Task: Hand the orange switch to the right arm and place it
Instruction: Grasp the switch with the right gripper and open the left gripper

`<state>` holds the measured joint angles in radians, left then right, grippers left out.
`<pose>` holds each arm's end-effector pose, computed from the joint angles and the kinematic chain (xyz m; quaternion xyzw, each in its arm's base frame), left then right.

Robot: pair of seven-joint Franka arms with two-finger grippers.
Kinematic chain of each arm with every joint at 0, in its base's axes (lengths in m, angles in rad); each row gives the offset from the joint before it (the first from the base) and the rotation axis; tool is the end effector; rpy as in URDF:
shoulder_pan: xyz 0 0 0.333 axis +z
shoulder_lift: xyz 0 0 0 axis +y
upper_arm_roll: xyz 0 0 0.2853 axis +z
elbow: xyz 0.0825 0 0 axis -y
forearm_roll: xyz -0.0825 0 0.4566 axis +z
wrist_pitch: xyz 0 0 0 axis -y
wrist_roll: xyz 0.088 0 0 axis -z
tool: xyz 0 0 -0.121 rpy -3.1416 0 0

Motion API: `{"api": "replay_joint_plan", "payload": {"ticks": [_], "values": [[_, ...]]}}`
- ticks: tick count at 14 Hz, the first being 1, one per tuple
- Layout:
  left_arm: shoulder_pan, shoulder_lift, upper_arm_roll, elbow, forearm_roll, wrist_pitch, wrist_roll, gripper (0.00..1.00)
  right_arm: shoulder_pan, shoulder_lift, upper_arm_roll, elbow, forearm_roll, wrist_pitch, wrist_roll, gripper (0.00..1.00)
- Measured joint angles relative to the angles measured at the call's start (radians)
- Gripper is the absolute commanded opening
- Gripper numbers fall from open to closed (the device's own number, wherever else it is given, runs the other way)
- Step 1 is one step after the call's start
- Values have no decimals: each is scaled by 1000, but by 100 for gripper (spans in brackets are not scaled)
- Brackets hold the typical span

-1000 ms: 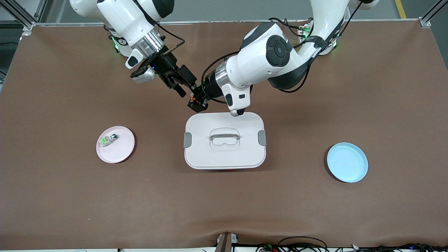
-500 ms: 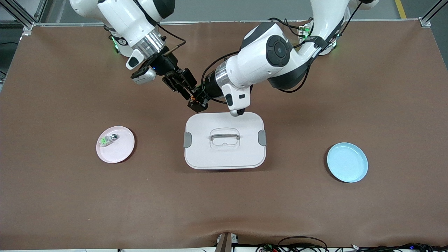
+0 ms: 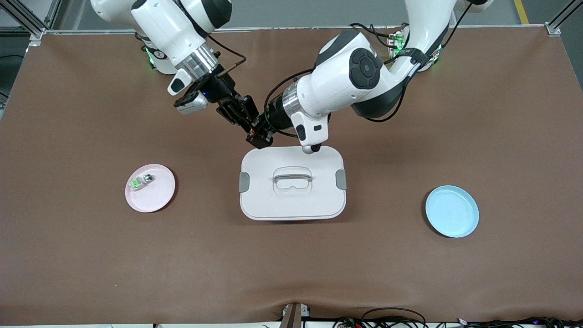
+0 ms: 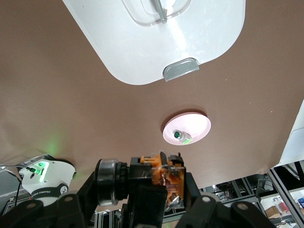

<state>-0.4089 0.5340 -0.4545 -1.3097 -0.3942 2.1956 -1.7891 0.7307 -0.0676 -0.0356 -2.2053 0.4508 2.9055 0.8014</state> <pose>0.5588 -0.5711 0.4508 0.7765 0.5311 -0.2254 0.2534 0.5051 0.3886 0.4168 -0.8927 0.2301 -0.1783 0.3442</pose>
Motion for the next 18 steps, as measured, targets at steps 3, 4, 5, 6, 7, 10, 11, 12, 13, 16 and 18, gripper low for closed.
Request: {"api": "replay_joint_plan", "payload": {"ticks": [3, 4, 5, 6, 7, 10, 11, 12, 13, 16, 18], "values": [[0, 0, 0, 0, 0, 0, 0, 100, 0, 0, 0, 0, 0, 0, 0, 0], [0, 0, 0, 0, 0, 1, 0, 100, 0, 0, 0, 0, 0, 0, 0, 0], [-1, 0, 0, 1, 0, 1, 0, 100, 0, 2, 0, 0, 0, -1, 0, 0], [0, 0, 0, 3, 0, 2, -2, 100, 0, 4, 0, 1, 0, -1, 0, 0], [1, 0, 0, 5, 0, 3, -11, 100, 0, 6, 0, 1, 0, -1, 0, 0], [3, -1, 9, 12, 0, 3, -50, 100, 0, 10, 0, 12, 0, -10, 0, 0], [3, -3, 21, 14, 0, 3, -57, 100, 0, 11, -1, 16, 0, -16, -8, 0], [3, -8, 33, 15, 0, -2, -65, 100, 0, 16, -5, 23, 0, -20, -34, 0], [2, -16, 54, 16, 0, -2, -74, 100, -1, 20, -11, 32, 0, -47, -84, 0], [6, -51, 161, 19, 2, -48, -79, 100, -30, 21, -22, 54, 0, -202, -325, 0], [11, -66, 220, 19, 57, -94, -76, 100, -79, 21, -27, 79, 0, -327, -497, 0]]}}
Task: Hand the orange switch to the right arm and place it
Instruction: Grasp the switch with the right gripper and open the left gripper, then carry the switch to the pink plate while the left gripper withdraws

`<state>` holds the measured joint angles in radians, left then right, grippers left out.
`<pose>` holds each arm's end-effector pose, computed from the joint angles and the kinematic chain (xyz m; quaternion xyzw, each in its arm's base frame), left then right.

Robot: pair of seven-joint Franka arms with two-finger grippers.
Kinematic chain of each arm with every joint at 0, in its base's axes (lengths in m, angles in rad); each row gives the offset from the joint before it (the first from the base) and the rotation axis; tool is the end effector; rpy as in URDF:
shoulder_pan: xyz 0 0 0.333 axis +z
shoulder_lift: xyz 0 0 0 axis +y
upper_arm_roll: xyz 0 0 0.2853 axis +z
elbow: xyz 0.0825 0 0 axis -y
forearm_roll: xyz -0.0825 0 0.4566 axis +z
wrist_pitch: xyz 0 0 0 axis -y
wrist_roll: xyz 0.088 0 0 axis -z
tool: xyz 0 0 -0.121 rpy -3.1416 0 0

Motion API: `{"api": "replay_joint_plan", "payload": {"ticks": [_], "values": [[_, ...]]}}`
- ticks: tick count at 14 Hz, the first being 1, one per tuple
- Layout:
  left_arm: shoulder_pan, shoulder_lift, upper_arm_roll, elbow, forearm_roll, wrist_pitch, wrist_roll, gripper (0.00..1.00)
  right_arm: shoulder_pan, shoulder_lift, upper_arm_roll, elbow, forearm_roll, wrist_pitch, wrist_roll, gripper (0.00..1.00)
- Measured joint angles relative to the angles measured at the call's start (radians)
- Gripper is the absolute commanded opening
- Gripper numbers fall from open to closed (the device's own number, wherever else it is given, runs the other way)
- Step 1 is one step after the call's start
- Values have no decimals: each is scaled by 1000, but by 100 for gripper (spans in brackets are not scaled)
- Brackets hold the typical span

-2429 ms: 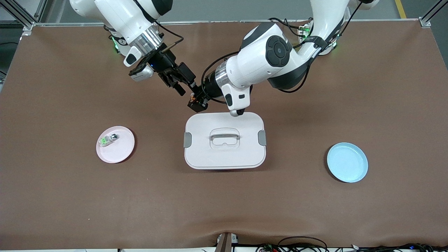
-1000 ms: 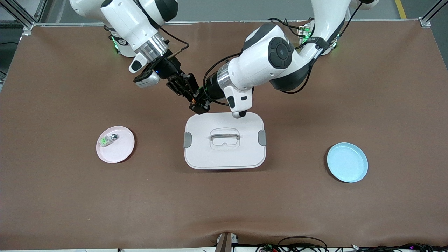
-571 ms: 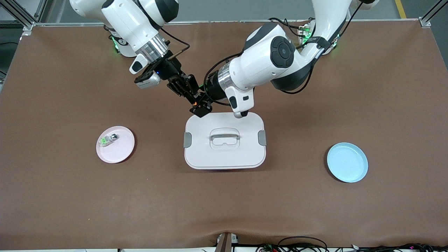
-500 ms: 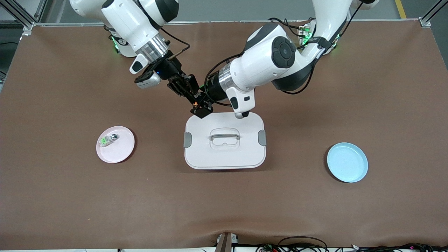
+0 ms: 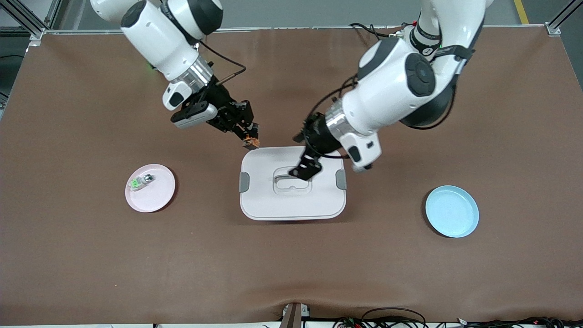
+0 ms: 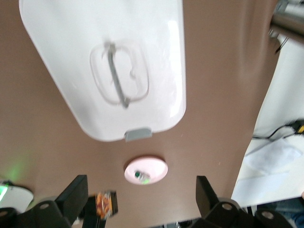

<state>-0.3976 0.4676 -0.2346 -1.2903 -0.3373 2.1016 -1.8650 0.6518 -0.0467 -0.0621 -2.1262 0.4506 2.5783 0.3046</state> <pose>0.6449 -0.4545 0.4757 0.7376 0.6192 -0.1406 0.2295 0.5367 0.3538 0.4064 -0.9566 0.0182 -0.1460 0.2514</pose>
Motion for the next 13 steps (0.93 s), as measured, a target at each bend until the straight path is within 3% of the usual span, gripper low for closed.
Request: {"api": "replay_joint_plan", "payload": {"ticks": [6, 11, 13], "values": [[42, -9, 15, -2, 364, -280, -3, 100, -151, 2, -4, 23, -23, -225, -583, 0], [115, -8, 17, -14, 513, -475, 43, 100, -291, 27, -8, 21, -193, -300, -1049, 0], [142, -6, 18, -29, 577, -521, 118, 100, -350, 53, -10, 21, -211, -300, -1238, 0]]}}
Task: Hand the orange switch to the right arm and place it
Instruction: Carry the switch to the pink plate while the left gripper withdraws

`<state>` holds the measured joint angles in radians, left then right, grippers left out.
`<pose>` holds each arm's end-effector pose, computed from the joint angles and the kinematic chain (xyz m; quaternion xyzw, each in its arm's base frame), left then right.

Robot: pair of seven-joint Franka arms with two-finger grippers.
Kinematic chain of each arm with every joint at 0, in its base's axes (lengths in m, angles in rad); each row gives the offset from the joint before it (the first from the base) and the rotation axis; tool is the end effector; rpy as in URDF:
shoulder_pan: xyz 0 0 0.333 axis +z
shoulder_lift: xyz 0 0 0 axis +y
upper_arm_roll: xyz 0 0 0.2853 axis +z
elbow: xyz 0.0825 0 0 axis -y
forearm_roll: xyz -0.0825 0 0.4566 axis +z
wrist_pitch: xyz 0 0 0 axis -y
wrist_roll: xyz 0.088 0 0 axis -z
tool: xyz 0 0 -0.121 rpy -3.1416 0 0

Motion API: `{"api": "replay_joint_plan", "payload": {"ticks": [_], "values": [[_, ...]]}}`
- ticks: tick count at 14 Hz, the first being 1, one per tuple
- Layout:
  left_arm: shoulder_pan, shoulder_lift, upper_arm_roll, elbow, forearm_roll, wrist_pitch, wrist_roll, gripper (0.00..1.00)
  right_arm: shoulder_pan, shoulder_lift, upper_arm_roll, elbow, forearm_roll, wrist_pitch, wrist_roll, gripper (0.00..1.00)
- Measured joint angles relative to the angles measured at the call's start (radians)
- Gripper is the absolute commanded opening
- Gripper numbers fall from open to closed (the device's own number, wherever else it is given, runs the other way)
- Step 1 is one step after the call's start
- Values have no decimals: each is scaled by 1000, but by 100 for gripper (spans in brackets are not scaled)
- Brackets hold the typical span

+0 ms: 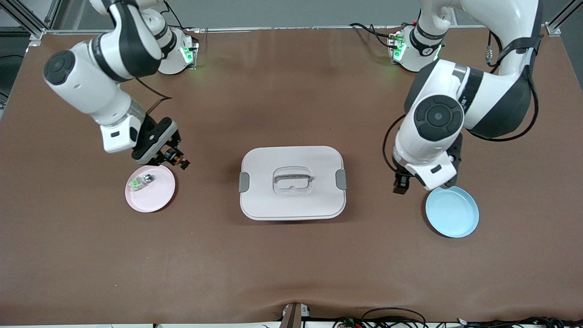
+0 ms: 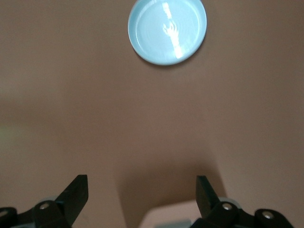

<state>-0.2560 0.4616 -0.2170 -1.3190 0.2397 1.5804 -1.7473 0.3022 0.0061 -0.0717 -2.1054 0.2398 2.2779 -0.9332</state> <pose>0.6699 -0.2844 0.4083 -0.8018 -0.5859 -0.0209 0.1160 0.6071 0.1510 0.3496 -0.8650 -0.4854 -0.1108 0.0625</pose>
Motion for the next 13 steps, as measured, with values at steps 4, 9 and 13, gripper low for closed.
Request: {"api": "replay_joint_plan", "payload": {"ticks": [4, 9, 13], "values": [[67, 2, 2, -17, 72, -14, 287, 100, -118, 70, -2, -1, -7, 3, -310, 0], [201, -10, 2, -5, 83, 7, 746, 100, -199, 176, -1, -2, -7, 41, -538, 0], [248, -53, 1, 3, 85, 8, 1063, 100, -227, 261, 0, -3, 25, 90, -675, 0]]}}
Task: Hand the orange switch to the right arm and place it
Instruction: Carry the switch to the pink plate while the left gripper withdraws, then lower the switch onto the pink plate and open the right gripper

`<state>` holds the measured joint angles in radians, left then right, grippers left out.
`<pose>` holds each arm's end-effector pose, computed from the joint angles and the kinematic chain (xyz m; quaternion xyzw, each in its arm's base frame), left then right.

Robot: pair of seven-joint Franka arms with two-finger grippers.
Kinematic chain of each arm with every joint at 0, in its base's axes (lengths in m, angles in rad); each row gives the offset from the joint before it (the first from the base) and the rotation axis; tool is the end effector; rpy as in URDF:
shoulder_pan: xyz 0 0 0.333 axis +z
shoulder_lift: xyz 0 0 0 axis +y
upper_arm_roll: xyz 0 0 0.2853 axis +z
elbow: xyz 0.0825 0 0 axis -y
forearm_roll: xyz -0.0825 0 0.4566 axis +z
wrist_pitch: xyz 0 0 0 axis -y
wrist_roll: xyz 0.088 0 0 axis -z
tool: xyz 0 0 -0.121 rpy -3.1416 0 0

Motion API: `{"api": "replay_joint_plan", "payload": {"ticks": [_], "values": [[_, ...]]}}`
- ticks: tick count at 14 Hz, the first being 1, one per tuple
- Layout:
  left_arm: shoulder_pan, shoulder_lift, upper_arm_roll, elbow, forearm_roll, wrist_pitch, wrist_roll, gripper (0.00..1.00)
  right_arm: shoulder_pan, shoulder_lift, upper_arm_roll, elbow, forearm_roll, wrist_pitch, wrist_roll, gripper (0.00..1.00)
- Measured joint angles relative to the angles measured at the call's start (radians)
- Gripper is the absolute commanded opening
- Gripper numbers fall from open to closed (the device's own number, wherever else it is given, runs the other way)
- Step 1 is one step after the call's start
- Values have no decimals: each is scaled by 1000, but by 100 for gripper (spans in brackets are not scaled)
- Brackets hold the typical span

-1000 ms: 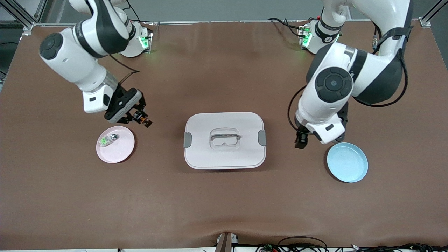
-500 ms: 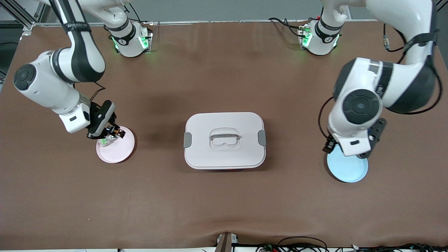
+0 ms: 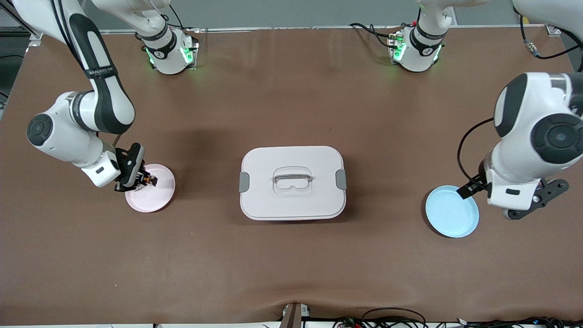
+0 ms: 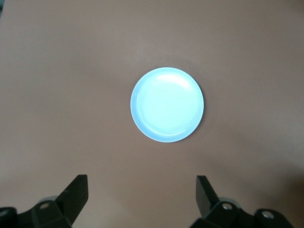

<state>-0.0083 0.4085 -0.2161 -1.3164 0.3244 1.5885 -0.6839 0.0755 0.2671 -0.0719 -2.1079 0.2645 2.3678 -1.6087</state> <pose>0.7180 -0.1016 0.4503 -0.9665 -0.2186 0.0051 0.1341 0.6188 0.0068 0.1940 -0.7543 -0.6514 -0.0576 0.0590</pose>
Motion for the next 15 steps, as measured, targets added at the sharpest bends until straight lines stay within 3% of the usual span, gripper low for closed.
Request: {"api": "replay_joint_plan", "payload": {"ticks": [5, 8, 12, 14, 15], "values": [[41, -78, -1, -1, -62, 39, 269, 100, -21, 106, 0, 1, 166, 71, -211, 0], [34, -151, 22, -46, -83, 43, 379, 100, -32, 158, 0, 3, 193, 126, -271, 0], [-83, -288, 163, -197, -138, 64, 464, 100, -35, 173, 1, 6, 196, 142, -285, 0], [-100, -349, 202, -259, -202, 67, 518, 100, -35, 180, 1, 6, 201, 153, -287, 0], [-98, -373, 212, -281, -217, 68, 543, 100, -35, 182, 1, 8, 213, 156, -287, 78]]}}
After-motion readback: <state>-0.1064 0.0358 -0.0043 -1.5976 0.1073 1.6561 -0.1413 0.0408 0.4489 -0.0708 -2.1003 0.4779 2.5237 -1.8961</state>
